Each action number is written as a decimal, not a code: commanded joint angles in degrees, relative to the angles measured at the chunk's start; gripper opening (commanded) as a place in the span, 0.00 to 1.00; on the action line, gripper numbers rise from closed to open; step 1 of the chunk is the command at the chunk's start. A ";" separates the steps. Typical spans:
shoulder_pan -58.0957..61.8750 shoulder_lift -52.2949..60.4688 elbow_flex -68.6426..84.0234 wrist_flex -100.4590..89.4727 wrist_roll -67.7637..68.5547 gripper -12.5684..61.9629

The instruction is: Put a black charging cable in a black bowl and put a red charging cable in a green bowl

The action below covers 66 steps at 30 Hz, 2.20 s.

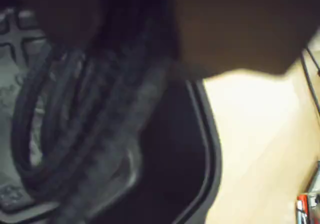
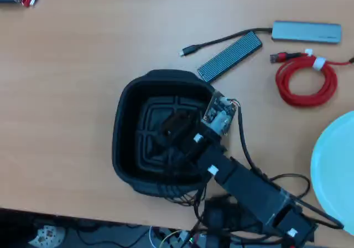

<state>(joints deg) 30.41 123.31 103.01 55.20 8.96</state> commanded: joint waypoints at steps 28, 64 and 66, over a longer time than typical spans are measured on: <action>-6.24 -3.34 10.11 -18.28 -4.31 0.09; 2.64 -3.25 -1.76 0.26 -3.43 0.50; 4.48 -3.25 -2.72 0.53 -3.43 0.37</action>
<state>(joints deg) 33.75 119.71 107.14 56.07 4.39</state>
